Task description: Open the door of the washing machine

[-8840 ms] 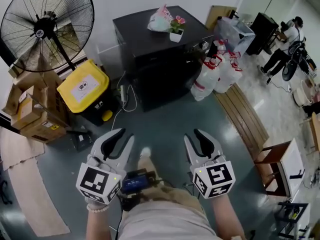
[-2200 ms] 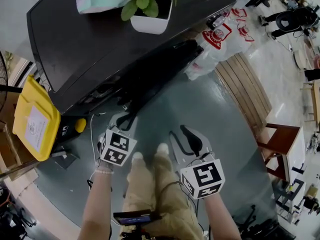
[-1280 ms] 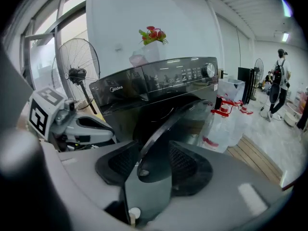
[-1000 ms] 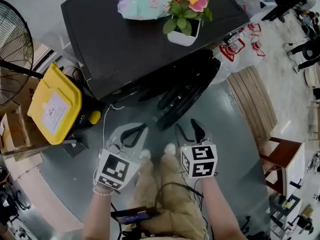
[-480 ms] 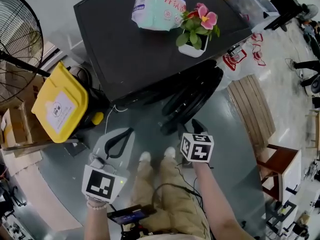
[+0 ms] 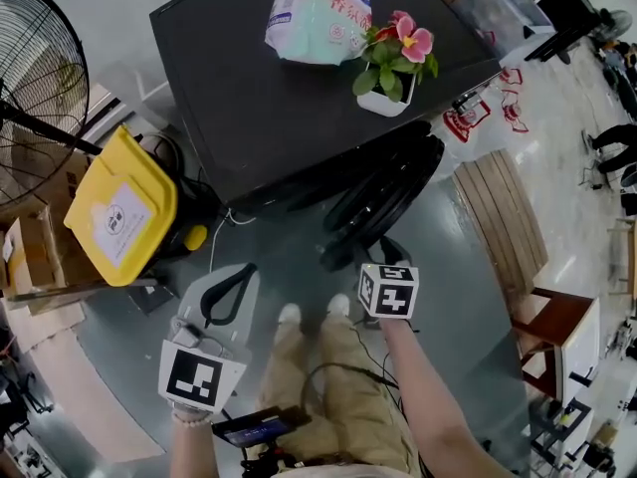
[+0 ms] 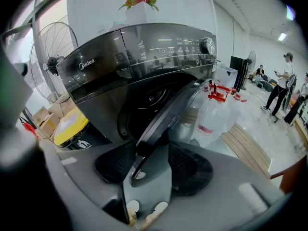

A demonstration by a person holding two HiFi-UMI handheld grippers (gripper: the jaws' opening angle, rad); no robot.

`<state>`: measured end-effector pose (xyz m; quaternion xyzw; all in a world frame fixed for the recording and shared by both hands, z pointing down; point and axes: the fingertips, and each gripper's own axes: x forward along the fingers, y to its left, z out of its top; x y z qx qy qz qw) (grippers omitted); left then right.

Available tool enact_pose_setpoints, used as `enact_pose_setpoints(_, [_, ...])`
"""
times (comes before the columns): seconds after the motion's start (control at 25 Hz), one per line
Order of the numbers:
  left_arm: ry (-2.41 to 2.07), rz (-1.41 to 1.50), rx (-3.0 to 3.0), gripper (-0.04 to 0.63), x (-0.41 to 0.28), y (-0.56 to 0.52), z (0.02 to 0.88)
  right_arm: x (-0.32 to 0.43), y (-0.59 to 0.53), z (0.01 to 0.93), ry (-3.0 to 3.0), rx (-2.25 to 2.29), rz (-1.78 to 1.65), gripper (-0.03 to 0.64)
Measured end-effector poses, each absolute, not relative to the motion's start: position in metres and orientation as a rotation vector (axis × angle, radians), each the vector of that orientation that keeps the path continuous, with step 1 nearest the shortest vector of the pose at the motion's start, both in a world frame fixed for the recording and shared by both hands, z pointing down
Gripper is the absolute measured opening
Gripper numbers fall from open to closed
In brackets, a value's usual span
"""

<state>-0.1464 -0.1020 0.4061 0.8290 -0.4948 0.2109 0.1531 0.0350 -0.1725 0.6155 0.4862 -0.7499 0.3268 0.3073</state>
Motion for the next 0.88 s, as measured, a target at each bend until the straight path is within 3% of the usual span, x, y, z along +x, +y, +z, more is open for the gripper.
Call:
enact_pose_setpoints(0.52, [-1.324,0.606,2.469,-0.006,-0.109,-0.109,0.402,0.068,-0.151,0.614,-1.952,1.335,0.837,0.206])
enact_pose_setpoints(0.88, [-1.245,0.613,2.523,-0.006,-0.08,-0.112,0.401,0.119,-0.125,0.614,-1.875,1.409,0.84,0.147])
